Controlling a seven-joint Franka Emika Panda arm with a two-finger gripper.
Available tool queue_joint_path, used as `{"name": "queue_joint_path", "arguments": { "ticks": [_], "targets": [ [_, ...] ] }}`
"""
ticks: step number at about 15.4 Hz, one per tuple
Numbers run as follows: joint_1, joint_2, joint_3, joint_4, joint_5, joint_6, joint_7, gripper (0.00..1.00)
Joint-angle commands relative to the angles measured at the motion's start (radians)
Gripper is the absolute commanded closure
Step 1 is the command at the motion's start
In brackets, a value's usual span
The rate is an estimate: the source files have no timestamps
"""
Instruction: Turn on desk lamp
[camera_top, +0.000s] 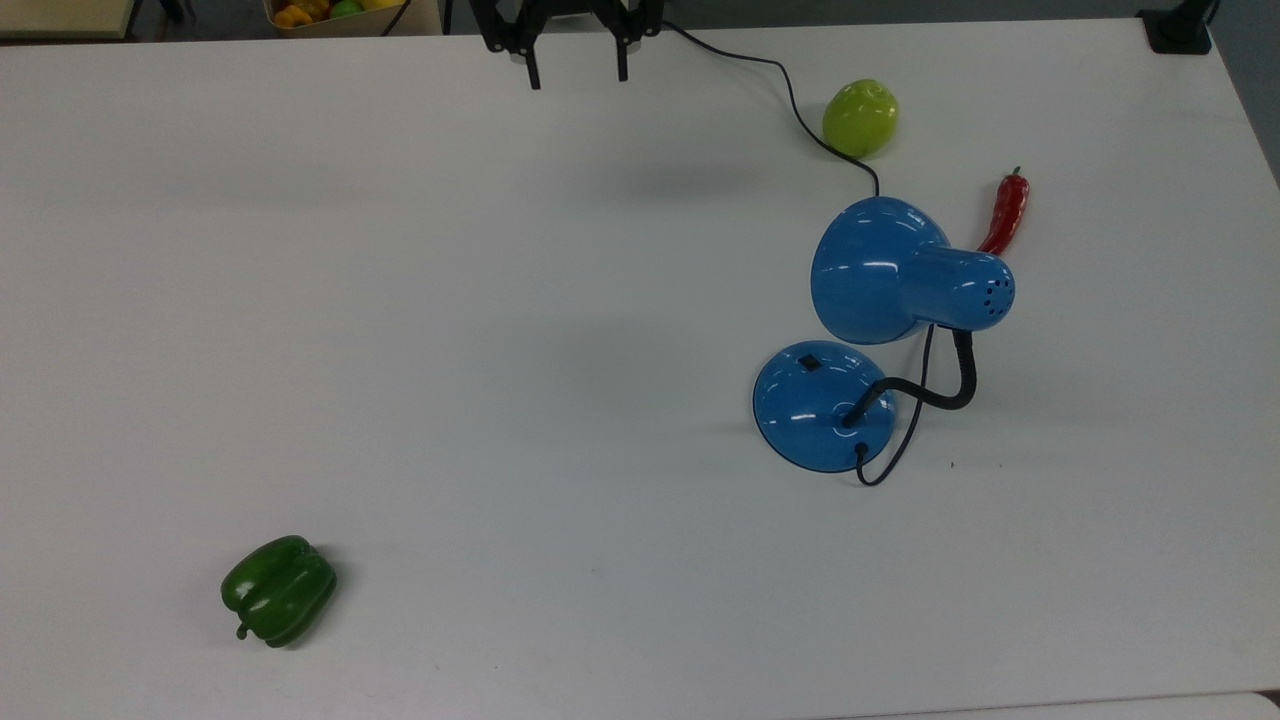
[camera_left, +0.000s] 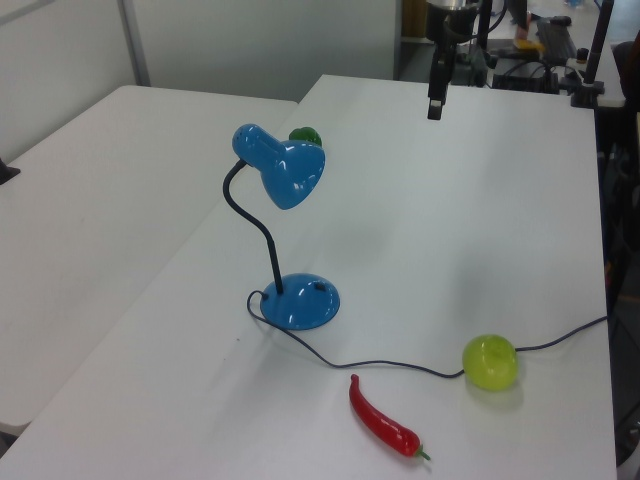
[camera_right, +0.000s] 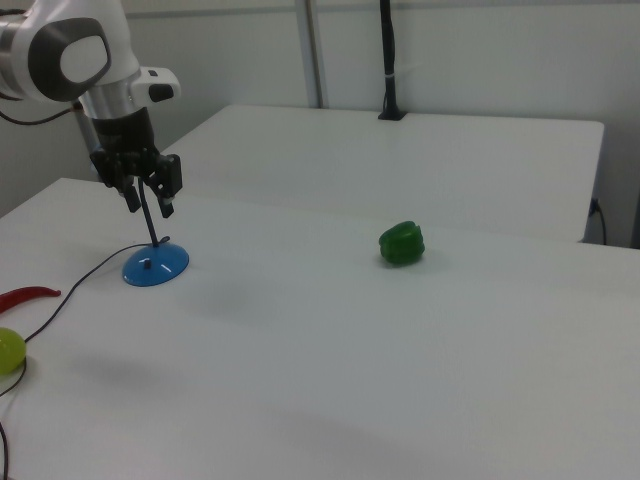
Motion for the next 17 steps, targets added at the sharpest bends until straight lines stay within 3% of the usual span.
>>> {"name": "queue_joint_path", "arguments": {
  "ticks": [1,11,17],
  "targets": [
    [-0.001,-0.007,0.002,-0.014,0.043,0.022,-0.014,1.0],
    [0.005,0.001,0.003,-0.022,0.059,0.022,-0.015,1.0],
    [0.011,0.055,0.073,-0.062,0.055,0.086,-0.02,1.0]
  ]
}}
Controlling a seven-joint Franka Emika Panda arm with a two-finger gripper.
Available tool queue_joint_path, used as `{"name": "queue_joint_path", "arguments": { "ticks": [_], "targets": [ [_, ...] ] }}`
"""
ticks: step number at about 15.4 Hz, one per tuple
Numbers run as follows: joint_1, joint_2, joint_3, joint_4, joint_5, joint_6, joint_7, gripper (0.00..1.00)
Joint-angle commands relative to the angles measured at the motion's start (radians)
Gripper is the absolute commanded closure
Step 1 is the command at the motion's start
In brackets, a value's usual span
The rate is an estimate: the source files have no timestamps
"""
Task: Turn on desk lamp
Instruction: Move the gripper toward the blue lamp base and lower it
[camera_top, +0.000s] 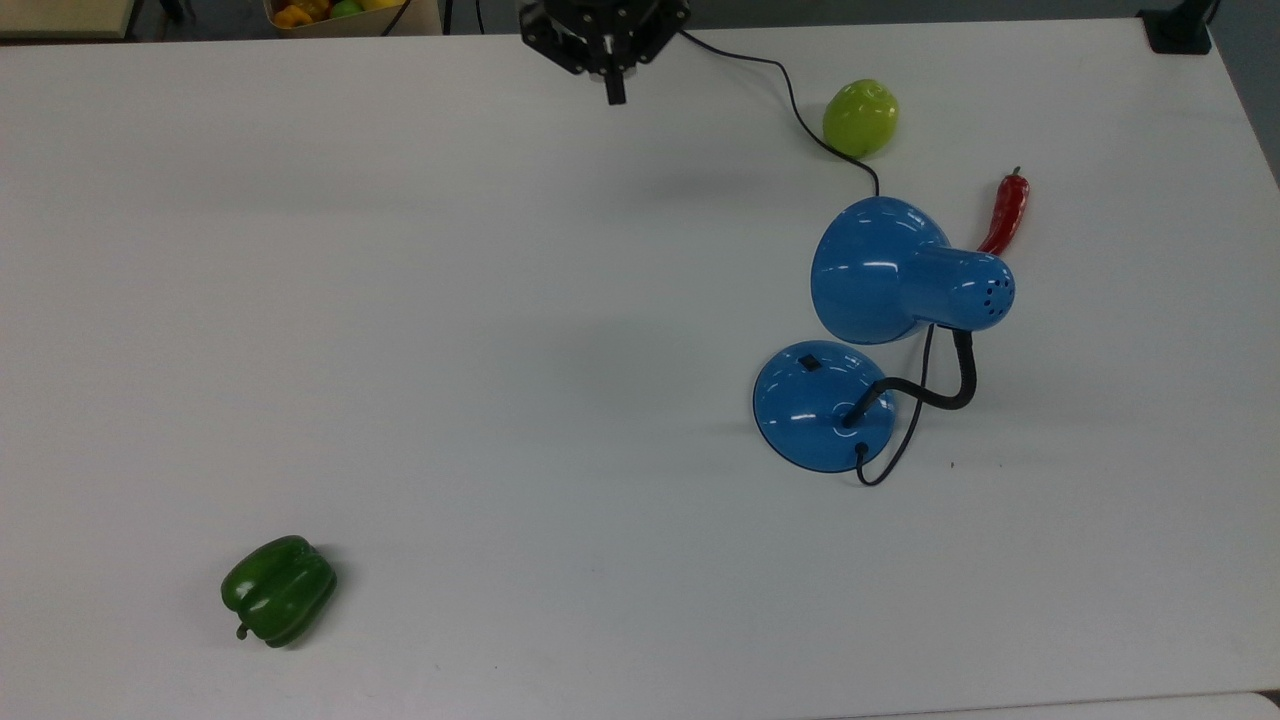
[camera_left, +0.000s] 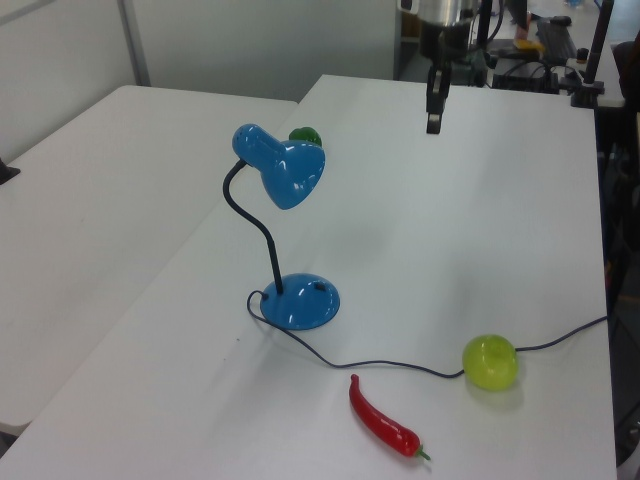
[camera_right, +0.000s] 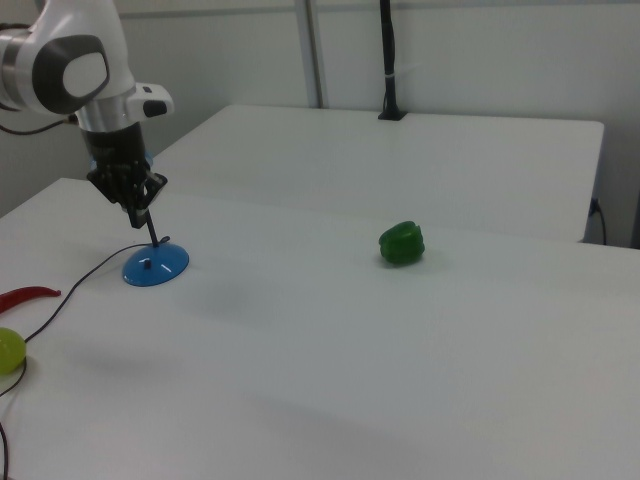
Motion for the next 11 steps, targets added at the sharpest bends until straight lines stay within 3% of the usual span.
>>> {"name": "queue_joint_path", "arguments": {
  "ticks": [1,11],
  "targets": [
    [0.016,0.024,0.041,-0.065,0.015,0.119,-0.014,1.0],
    [0.074,0.142,0.05,-0.097,0.001,0.326,-0.014,1.0]
  ]
}}
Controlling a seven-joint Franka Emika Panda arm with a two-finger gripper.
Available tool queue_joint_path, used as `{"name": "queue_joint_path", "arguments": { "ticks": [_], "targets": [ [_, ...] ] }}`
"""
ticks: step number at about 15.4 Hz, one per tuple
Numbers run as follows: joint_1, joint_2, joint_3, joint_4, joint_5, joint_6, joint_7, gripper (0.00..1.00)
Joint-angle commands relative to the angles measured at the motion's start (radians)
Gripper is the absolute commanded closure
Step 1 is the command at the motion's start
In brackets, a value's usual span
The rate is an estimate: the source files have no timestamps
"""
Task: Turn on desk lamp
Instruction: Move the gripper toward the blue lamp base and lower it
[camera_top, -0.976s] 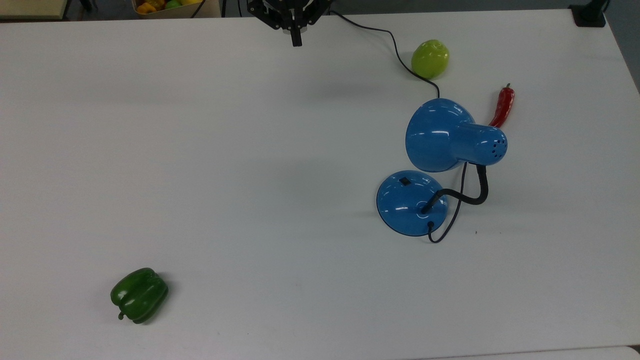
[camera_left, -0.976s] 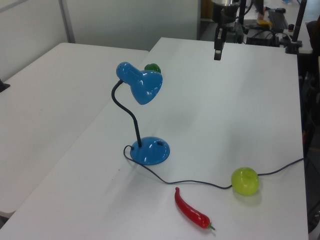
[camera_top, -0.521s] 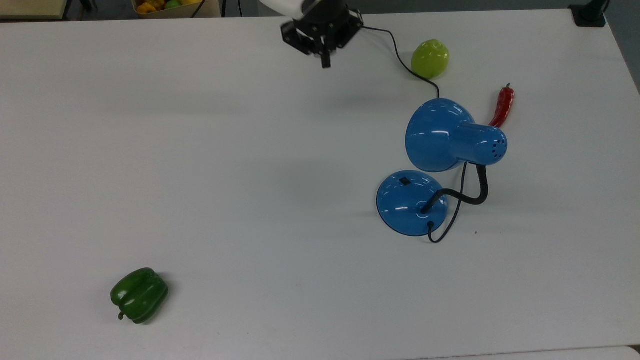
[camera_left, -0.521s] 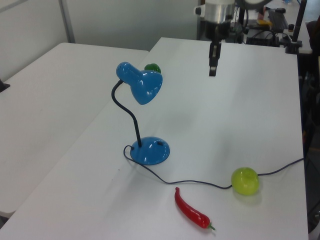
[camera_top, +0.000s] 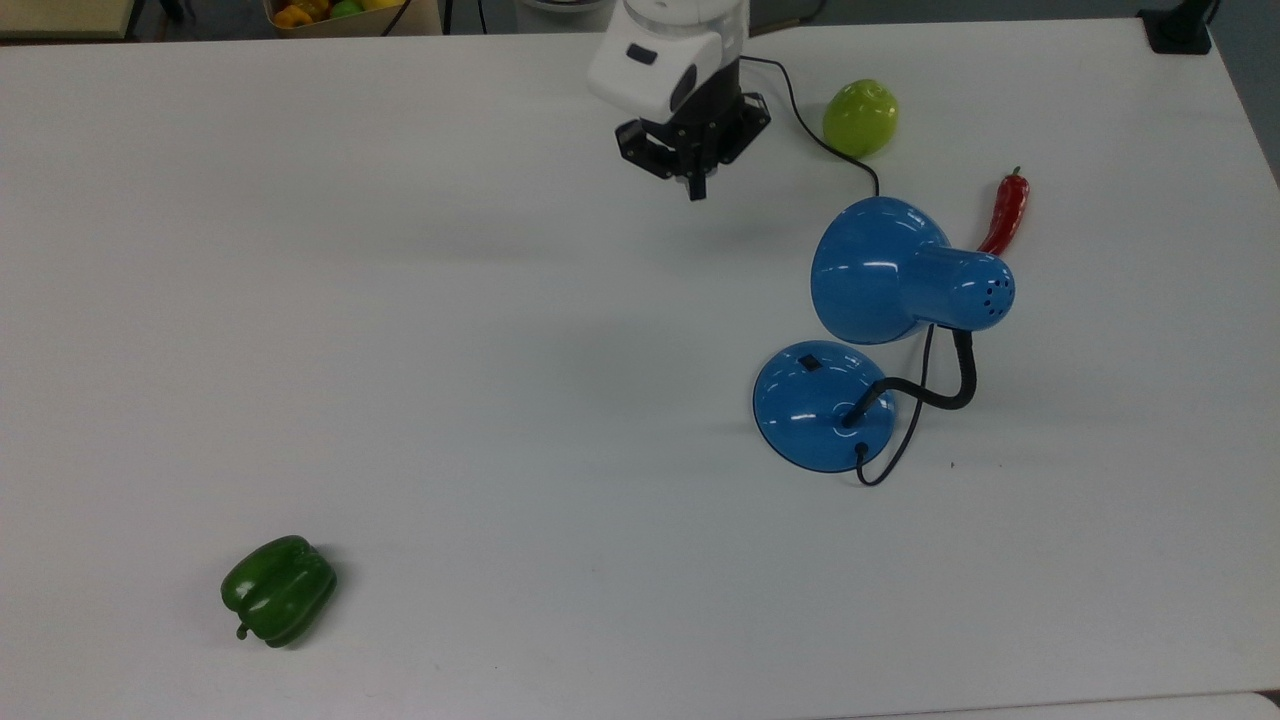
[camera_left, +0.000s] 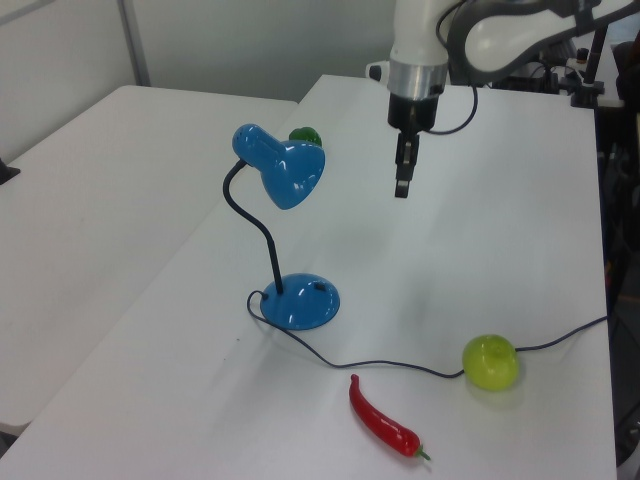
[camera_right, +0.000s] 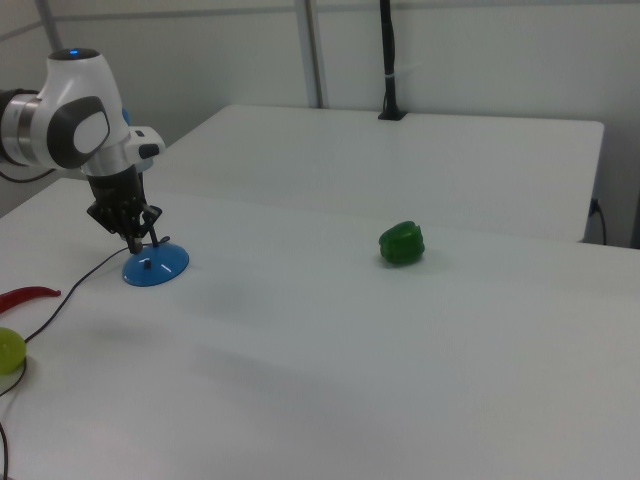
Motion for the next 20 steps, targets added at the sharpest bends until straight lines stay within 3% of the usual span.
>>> {"name": "queue_joint_path", "arguments": {
  "ticks": [1,20],
  "targets": [
    [0.022,0.035,-0.006,-0.015,0.001,0.091,-0.014,1.0],
    [0.102,0.243,0.005,-0.03,0.013,0.591,-0.003,1.0]
  ]
}}
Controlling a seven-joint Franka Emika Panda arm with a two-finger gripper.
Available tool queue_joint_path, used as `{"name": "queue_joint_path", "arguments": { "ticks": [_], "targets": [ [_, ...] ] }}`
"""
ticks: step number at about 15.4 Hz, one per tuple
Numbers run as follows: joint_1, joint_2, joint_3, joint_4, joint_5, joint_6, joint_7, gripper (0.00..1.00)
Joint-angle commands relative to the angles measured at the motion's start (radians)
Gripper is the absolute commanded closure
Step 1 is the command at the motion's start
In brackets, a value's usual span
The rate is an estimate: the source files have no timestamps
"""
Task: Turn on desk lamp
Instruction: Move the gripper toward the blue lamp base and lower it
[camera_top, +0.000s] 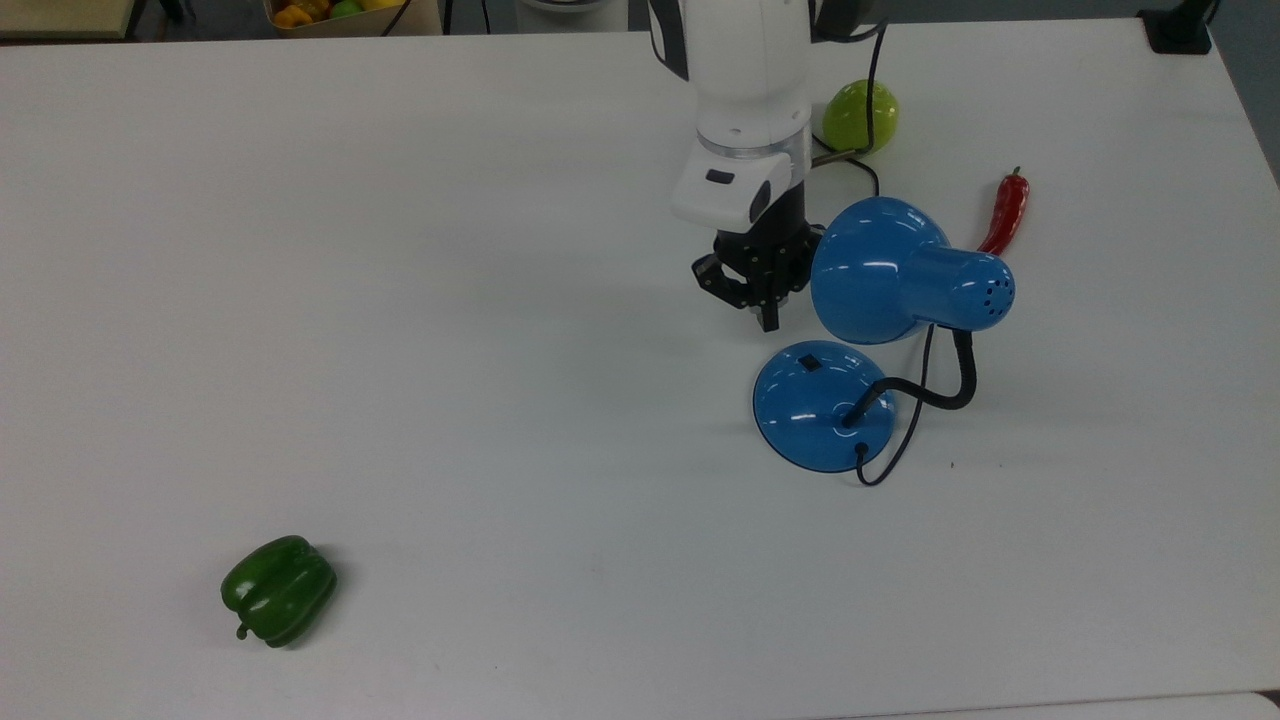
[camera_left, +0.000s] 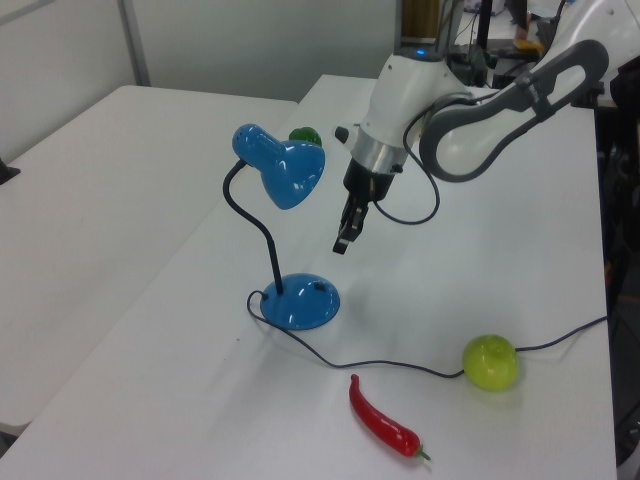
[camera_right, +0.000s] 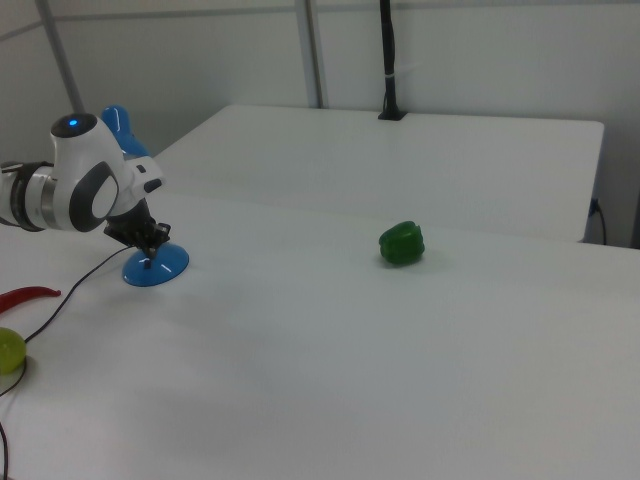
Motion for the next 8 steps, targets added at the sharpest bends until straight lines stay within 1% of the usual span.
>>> {"name": "queue_joint_path", "arguments": {
  "ticks": [1,8],
  "targets": [
    [0.028,0.039,-0.002,-0.003,0.013,0.09,-0.004,1.0],
    [0.034,0.076,-0.002,0.001,0.012,0.152,-0.004,1.0]
  ]
}}
